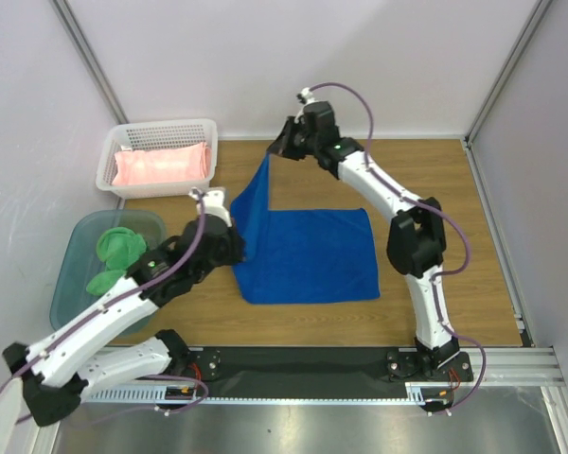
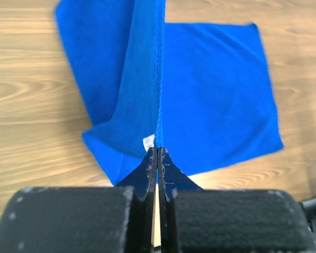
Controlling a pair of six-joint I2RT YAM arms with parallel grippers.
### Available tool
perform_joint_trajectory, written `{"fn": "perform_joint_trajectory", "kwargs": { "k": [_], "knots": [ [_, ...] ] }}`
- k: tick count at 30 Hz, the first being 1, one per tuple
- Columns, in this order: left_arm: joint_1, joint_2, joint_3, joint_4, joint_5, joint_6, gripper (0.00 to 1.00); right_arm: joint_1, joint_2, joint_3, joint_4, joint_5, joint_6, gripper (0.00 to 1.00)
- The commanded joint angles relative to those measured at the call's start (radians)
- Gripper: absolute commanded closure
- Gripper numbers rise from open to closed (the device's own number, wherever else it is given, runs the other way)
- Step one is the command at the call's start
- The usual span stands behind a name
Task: Fold and stack the towels
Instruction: Fold the towel
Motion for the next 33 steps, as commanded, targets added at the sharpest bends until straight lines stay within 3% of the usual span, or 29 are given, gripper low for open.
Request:
{"fn": "perform_joint_trajectory", "kwargs": {
  "k": [1, 8, 16, 24, 33],
  "knots": [
    [-0.100, 0.061, 0.004, 0.128, -0.066, -0.077, 1.00, -0.055, -0.114, -0.070, -0.022, -0.086, -0.115, 1.00],
    [-0.248, 0.253, 0.027, 0.260, -0.094, -0.117, 1.00, -0.165, -0.252, -0.329, -0.041, -0.092, -0.248, 1.00],
    [-0.397, 0.385, 0.146, 0.231, -0.134, -0.152, 1.00, -0.293, -0.395, -0.540, -0.035, -0.152, -0.249, 1.00],
    [-0.403, 0.377, 0.303, -0.115, -0.139, -0.283, 1.00, -0.294, -0.417, -0.564, -0.047, -0.141, -0.260, 1.00],
    [-0.403, 0.334, 0.279, -0.119, -0.084, -0.304, 1.00, -0.274, -0.412, -0.552, -0.038, -0.133, -0.248, 1.00]
  ]
}}
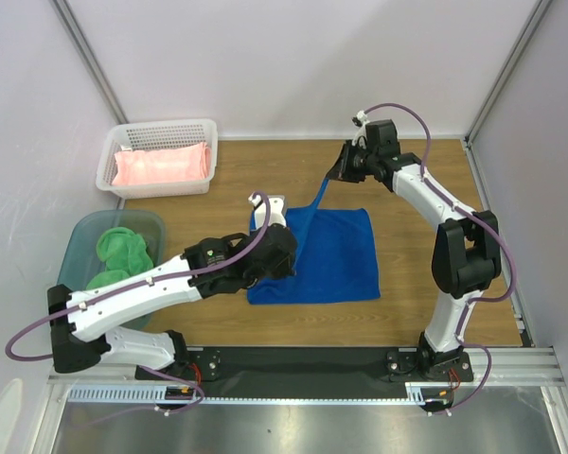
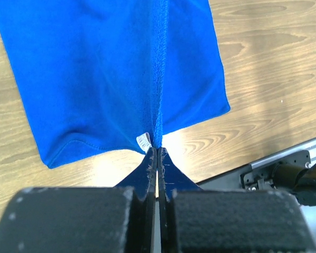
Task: Fold and stack the towels
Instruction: Fold the towel
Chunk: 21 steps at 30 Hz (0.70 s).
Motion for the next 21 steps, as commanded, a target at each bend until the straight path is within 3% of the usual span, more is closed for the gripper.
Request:
{"fn": "perform_joint_trajectory", "kwargs": {
  "k": [1, 8, 21],
  "knots": [
    [-0.004, -0.026, -0.004, 0.005, 0.063, -0.011, 1.00, -0.002, -0.031, 0.010, 0.038, 0.027, -0.012, 1.00],
    [-0.024, 0.012, 0.005, 0.156, 0.135, 0.062, 1.00, -0.012, -0.042, 0.008, 0.000, 0.069, -0.055, 1.00],
    [-0.066, 0.236, -0.004, 0.341, 0.192, 0.117, 1.00, -0.078, 0.028, -0.029, -0.076, 0.130, -0.207, 1.00]
  ]
}}
